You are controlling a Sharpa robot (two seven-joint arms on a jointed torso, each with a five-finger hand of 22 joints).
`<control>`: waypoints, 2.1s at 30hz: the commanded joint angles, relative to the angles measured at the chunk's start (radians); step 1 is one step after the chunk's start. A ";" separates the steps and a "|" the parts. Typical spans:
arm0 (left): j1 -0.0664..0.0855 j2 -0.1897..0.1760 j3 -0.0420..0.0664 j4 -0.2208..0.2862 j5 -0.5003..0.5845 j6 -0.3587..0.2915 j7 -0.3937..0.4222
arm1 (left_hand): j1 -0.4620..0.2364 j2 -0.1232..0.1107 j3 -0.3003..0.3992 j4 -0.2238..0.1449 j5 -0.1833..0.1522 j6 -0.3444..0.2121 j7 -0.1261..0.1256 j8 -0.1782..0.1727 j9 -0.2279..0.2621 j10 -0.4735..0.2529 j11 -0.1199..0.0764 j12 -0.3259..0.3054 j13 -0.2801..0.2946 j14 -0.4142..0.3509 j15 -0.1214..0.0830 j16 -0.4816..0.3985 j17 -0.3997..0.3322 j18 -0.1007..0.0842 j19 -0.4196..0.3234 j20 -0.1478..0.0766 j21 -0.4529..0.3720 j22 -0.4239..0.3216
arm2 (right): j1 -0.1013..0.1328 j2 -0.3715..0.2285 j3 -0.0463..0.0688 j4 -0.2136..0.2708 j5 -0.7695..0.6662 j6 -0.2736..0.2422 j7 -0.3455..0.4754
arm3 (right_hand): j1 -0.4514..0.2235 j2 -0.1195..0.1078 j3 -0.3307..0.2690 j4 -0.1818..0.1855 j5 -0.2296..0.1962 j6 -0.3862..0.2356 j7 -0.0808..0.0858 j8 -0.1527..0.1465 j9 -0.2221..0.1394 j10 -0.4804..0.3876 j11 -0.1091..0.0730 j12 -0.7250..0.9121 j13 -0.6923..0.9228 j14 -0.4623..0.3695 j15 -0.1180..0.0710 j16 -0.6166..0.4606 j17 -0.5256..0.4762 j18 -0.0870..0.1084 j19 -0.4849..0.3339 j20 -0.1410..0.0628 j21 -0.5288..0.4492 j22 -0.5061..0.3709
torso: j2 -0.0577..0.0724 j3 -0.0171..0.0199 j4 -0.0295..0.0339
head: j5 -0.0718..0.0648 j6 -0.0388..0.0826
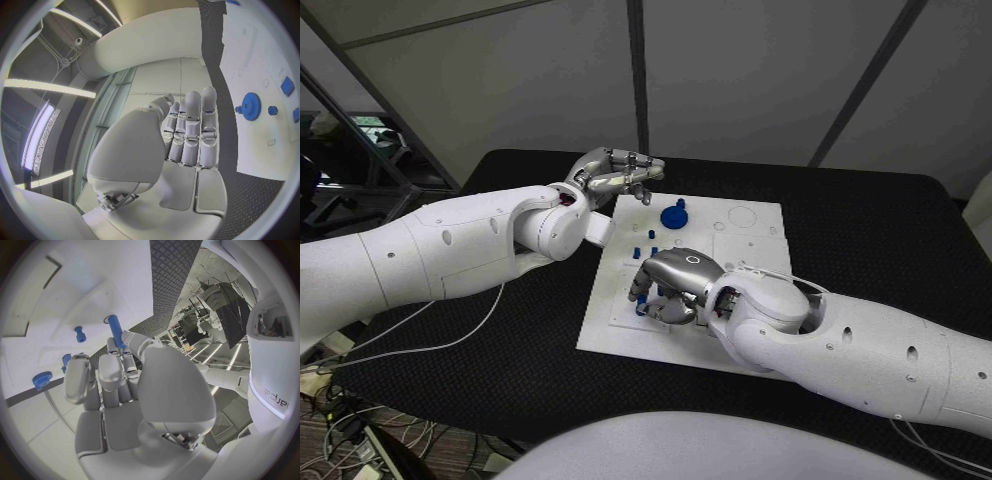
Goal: Assemble the parts on the task board
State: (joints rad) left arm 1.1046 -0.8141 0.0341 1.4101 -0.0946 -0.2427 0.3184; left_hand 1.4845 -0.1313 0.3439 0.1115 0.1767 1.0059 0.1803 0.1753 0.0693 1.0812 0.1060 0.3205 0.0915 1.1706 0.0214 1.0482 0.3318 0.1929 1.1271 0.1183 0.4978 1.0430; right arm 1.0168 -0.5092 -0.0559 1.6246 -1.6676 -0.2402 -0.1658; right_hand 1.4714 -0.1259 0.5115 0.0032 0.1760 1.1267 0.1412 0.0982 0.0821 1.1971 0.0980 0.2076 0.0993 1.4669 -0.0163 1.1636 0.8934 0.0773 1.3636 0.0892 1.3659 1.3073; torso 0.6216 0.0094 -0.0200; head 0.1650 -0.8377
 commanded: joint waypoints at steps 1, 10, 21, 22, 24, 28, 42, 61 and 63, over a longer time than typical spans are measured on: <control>0.002 0.002 0.001 0.000 0.002 0.012 0.001 | -0.006 0.001 0.006 0.001 -0.001 -0.005 0.002 0.005 0.002 -0.007 0.000 0.003 0.000 -0.003 0.003 -0.006 -0.001 -0.012 -0.005 0.004 -0.006 0.002 | -0.001 -0.001 -0.001 -0.003 -0.007 0.013 -0.011 | 0.005 0.004 -0.001 -0.006 0.006 -0.002 0.005 -0.006 -0.001 0.025 -0.030 0.003 0.003 0.003 0.001 0.006 -0.001 -0.007 0.005 0.003 0.005 0.012 | 0.000 -0.0005 0.0000 | -0.001 0.000; 0.002 0.004 0.001 0.000 0.002 0.014 -0.001 | -0.007 0.002 0.007 0.000 -0.001 -0.006 0.002 0.006 0.002 -0.008 0.000 0.004 0.000 -0.004 0.004 -0.006 -0.002 -0.012 -0.005 0.004 -0.006 0.002 | -0.001 0.007 -0.001 -0.017 -0.008 0.022 -0.012 | 0.005 0.004 -0.001 -0.006 0.006 -0.002 0.005 -0.006 -0.001 0.025 -0.030 0.003 0.003 0.003 0.001 0.006 -0.001 -0.007 0.005 0.003 0.005 0.012 | 0.001 -0.0007 0.0002 | 0.000 0.000; 0.002 0.004 0.001 0.000 0.002 0.015 -0.003 | -0.007 0.002 0.007 0.000 -0.001 -0.006 0.002 0.006 0.002 -0.008 0.000 0.004 0.000 -0.004 0.004 -0.006 -0.002 -0.012 -0.005 0.004 -0.006 0.002 | -0.001 0.017 -0.002 -0.034 -0.007 0.037 -0.004 | 0.001 0.004 -0.003 -0.006 0.007 -0.003 0.006 -0.007 -0.002 0.023 -0.029 0.002 0.003 0.003 0.002 0.005 -0.003 -0.007 0.004 0.003 0.004 0.011 | 0.000 -0.0001 -0.0001 | 0.003 -0.004; 0.002 0.004 0.001 0.000 0.002 0.015 -0.003 | -0.007 0.002 0.007 0.000 -0.001 -0.006 0.002 0.006 0.002 -0.008 0.000 0.004 0.000 -0.004 0.004 -0.006 -0.002 -0.012 -0.005 0.004 -0.006 0.002 | -0.001 0.018 -0.002 -0.034 -0.007 0.039 -0.002 | 0.000 0.003 -0.004 -0.006 0.007 -0.003 0.006 -0.007 -0.002 0.022 -0.029 0.002 0.003 0.002 0.002 0.005 -0.004 -0.007 0.004 0.003 0.004 0.011 | 0.000 -0.0001 -0.0001 | 0.003 -0.004; 0.002 0.004 0.001 0.000 0.002 0.015 -0.003 | -0.008 0.004 0.009 0.000 -0.001 -0.007 0.002 0.007 0.002 -0.009 0.001 0.005 0.000 -0.004 0.004 -0.006 -0.002 -0.012 -0.005 0.004 -0.006 0.002 | -0.001 0.019 -0.002 -0.034 -0.005 0.042 0.002 | -0.004 0.001 -0.006 -0.006 0.008 -0.006 0.007 -0.009 -0.003 0.018 -0.028 -0.001 0.003 0.002 0.003 0.005 -0.005 -0.007 0.003 0.004 0.004 0.011 | 0.000 0.0001 -0.0004 | 0.003 -0.004; 0.002 0.005 0.001 -0.001 0.002 0.015 -0.004 | -0.008 0.004 0.009 0.000 -0.001 -0.007 0.002 0.007 0.002 -0.009 0.001 0.005 0.000 -0.004 0.004 -0.006 -0.002 -0.012 -0.005 0.004 -0.006 0.002 | -0.001 0.020 -0.002 -0.033 0.005 0.040 0.016 | -0.036 -0.011 -0.021 0.006 0.030 -0.032 0.018 -0.025 -0.009 -0.025 -0.016 -0.029 -0.009 -0.001 0.013 0.005 -0.009 -0.006 -0.003 0.011 0.000 0.006 | 0.000 0.0001 -0.0007 | 0.003 -0.004; 0.002 0.003 0.001 -0.002 0.002 0.015 -0.007 | -0.010 0.004 0.010 0.000 -0.002 -0.008 0.003 0.008 0.002 -0.010 0.001 0.006 0.000 -0.004 0.004 -0.006 -0.002 -0.012 -0.005 0.004 -0.006 0.002 | -0.002 0.000 -0.003 -0.017 0.012 -0.085 0.032 | -0.092 -0.055 -0.136 0.028 0.023 -0.139 0.022 -0.034 -0.014 -0.202 0.012 -0.075 -0.033 -0.036 0.037 -0.058 -0.117 0.026 -0.099 0.038 -0.110 -0.116 | 0.000 0.0009 -0.0013 | 0.002 -0.001; 0.000 -0.019 -0.001 -0.003 0.002 0.018 -0.010 | -0.011 0.004 0.010 -0.001 -0.002 -0.009 0.003 0.008 0.002 -0.011 0.001 0.007 0.000 -0.004 0.004 -0.006 -0.002 -0.012 -0.005 0.004 -0.007 0.003 | -0.003 -0.314 0.033 0.174 0.303 -0.245 0.032 | -0.159 -0.051 -0.240 0.108 0.093 -0.086 0.000 0.000 -0.001 0.070 -0.045 0.136 0.038 -0.019 -0.003 -0.062 -0.125 0.024 -0.071 0.009 -0.112 -0.115 | -0.010 -0.0030 -0.0194 | -0.064 0.036; -0.001 -0.024 -0.001 0.000 0.002 0.017 -0.011 | -0.011 0.004 0.010 -0.001 -0.002 -0.009 0.003 0.008 0.002 -0.011 0.001 0.007 0.000 -0.004 0.004 -0.006 -0.002 -0.012 -0.005 0.004 -0.007 0.003 | -0.002 -0.370 0.038 0.197 0.346 -0.227 0.000 | -0.188 -0.067 -0.280 0.132 0.155 -0.069 -0.020 0.020 0.006 0.141 -0.064 0.212 0.090 0.009 -0.021 0.008 -0.023 0.005 -0.013 -0.010 -0.049 -0.043 | -0.011 -0.0035 -0.0273 | -0.074 0.041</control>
State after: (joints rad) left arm 1.1022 -0.8365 0.0324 1.4062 -0.0945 -0.2355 0.3070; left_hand 1.4805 -0.1273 0.3491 0.1116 0.1767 1.0023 0.1840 0.1792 0.0699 1.0776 0.1096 0.3205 0.0916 1.1706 0.0214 1.0484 0.3314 0.1930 1.1272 0.1183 0.4978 1.0439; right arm 1.0140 -0.8661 -0.0183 1.8083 -1.4642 -0.4552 -0.1210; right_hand 1.2926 -0.1910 0.2412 0.1303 0.3164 1.0560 0.1290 0.1136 0.0868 1.3189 0.0391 0.4017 0.1779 1.4627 -0.0302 1.1555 0.8482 0.1033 1.3375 0.0841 1.3022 1.2481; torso 0.6137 0.0074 -0.0360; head 0.1012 -0.8028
